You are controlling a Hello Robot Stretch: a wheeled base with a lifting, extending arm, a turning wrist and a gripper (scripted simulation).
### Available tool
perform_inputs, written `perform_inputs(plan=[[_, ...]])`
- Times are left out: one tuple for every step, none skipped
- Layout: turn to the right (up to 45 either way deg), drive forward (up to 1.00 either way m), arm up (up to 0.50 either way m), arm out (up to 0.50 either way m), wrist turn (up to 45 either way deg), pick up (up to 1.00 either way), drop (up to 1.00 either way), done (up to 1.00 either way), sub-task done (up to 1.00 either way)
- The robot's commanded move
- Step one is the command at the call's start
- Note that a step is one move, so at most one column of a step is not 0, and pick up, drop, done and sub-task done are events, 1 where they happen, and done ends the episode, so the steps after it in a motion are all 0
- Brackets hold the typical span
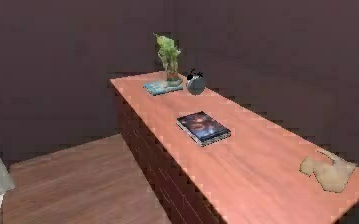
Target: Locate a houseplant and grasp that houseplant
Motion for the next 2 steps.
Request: perform_inputs(plan=[[-30.0, 0.0, 0.0, 0.0, 0.0, 0.0, 0.0, 0.0, 0.0], [0.0, 0.3, 0.0, 0.0, 0.0, 0.0, 0.0, 0.0, 0.0]])
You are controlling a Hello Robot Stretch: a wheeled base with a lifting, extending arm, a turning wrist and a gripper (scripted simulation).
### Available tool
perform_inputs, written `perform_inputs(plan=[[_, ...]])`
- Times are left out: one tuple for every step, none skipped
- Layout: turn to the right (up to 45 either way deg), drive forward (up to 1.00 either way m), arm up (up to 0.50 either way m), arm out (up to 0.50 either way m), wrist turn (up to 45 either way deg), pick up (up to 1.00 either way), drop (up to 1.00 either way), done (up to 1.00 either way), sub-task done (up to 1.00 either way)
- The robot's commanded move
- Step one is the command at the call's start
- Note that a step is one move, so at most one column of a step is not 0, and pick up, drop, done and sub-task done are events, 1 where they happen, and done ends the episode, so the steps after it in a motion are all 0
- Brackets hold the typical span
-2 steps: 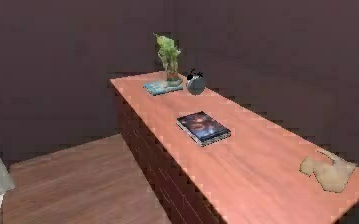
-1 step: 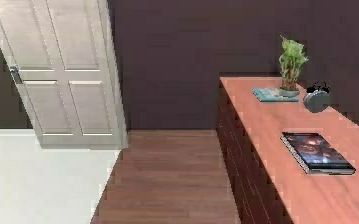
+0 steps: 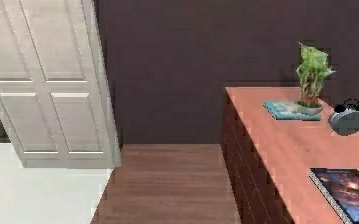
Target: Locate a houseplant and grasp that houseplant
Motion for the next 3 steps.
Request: perform_inputs(plan=[[-30.0, 0.0, 0.0, 0.0, 0.0, 0.0, 0.0, 0.0, 0.0], [0.0, 0.5, 0.0, 0.0, 0.0, 0.0, 0.0, 0.0, 0.0], [-45.0, 0.0, 0.0, 0.0, 0.0, 0.0, 0.0, 0.0, 0.0]])
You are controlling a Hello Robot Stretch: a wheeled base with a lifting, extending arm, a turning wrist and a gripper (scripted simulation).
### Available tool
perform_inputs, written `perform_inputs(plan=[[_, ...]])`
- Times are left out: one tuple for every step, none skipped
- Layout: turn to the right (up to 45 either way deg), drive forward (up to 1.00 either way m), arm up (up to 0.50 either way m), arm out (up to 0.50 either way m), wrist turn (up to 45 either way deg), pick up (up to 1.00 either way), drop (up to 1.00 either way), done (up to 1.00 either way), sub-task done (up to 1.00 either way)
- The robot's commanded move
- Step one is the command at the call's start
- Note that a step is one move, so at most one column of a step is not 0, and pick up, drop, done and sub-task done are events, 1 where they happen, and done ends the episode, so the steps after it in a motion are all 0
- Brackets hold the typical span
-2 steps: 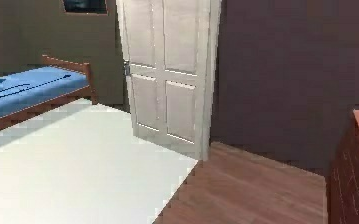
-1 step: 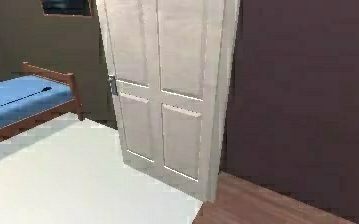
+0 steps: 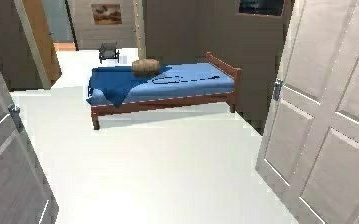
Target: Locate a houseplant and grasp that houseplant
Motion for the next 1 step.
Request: perform_inputs(plan=[[-18.0, 0.0, 0.0, 0.0, 0.0, 0.0, 0.0, 0.0, 0.0]])
